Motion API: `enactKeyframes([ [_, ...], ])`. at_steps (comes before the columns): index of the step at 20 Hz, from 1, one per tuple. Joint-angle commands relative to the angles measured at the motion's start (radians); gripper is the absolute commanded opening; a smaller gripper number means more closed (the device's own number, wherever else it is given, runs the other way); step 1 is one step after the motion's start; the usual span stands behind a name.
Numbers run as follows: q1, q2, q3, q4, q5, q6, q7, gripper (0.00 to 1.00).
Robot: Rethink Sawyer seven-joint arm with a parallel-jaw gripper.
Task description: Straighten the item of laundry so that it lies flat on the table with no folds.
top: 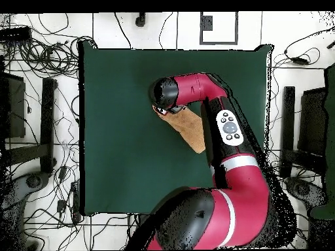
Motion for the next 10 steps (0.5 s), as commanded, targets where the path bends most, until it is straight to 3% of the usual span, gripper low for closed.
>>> enactKeyframes([
  [1, 0.033, 0.082, -0.028, 0.086, -0.005, 0.018, 0.010, 0.00],
  [10, 0.025, -0.026, -0.041, 0.182, 0.016, 0.048, 0.022, 0.00],
])
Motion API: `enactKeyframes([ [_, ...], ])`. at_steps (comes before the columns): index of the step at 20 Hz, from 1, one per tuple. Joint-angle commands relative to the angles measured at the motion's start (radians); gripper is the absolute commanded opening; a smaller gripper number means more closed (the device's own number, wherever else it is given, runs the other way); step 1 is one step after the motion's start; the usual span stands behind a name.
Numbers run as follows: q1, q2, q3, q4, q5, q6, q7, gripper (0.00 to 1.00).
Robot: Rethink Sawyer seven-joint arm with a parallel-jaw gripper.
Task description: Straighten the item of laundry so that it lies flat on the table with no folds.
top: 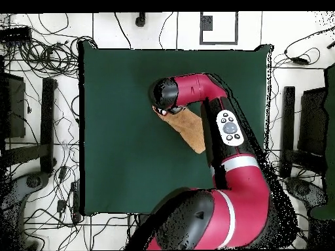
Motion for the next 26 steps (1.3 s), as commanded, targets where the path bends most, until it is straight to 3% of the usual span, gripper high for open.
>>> enactKeyframes([
  [1, 0.022, -0.031, -0.036, 0.180, 0.019, 0.047, 0.030, 0.00],
  [19, 0.036, -0.261, -0.094, 0.296, 0.102, 0.066, 0.121, 0.00],
  [26, 0.047, -0.287, -0.125, 0.288, 0.096, 0.051, 0.135, 0.00],
])
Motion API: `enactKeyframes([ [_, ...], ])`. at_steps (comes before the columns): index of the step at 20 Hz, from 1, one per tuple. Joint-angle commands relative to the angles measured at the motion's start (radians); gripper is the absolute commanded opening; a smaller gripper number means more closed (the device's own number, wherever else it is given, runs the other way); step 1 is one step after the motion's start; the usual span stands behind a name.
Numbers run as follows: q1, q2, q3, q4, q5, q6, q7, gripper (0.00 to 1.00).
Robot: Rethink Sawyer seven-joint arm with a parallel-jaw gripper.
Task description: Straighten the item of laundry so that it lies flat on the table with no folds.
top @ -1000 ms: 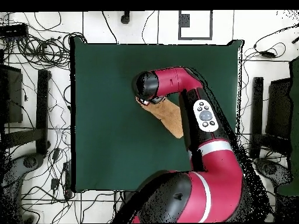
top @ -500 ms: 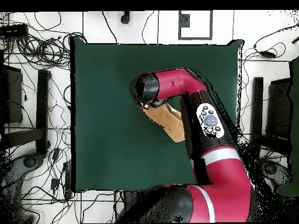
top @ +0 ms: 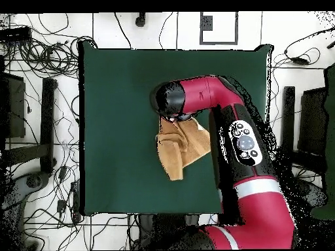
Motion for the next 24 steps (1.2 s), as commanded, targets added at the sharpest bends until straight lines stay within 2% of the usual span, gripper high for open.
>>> enactKeyframes([
  [1, 0.045, -0.052, -0.040, 0.102, 0.029, 0.051, 0.134, 0.00],
  [7, 0.052, -0.029, -0.062, 0.087, 0.018, 0.035, 0.127, 0.00],
  [15, 0.058, -0.055, -0.103, 0.099, 0.019, 0.057, 0.124, 0.00],
  [20, 0.039, -0.086, -0.119, 0.179, 0.056, 0.017, 0.159, 0.00],
  [24, 0.026, -0.099, -0.129, 0.262, 0.089, -0.073, 0.221, 0.00],
])
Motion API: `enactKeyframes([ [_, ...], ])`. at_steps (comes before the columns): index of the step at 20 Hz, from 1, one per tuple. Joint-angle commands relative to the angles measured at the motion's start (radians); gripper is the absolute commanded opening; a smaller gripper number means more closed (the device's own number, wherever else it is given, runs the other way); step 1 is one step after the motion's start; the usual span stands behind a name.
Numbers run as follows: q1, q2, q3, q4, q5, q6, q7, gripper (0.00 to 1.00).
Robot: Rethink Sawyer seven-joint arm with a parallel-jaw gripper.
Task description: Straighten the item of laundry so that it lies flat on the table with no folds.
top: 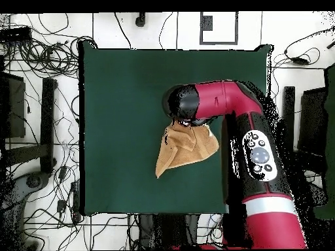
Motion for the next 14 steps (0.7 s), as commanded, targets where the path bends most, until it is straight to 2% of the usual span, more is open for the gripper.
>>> enactKeyframes([
  [1, 0.014, -0.029, -0.023, 0.237, 0.060, -0.096, 0.238, 0.00],
  [3, 0.013, -0.020, -0.030, 0.239, 0.056, -0.145, 0.255, 0.00],
  [7, 0.015, -0.020, -0.059, 0.238, 0.062, -0.161, 0.262, 0.00],
  [14, -0.018, -0.009, -0.054, 0.236, 0.079, -0.180, 0.190, 0.00],
])
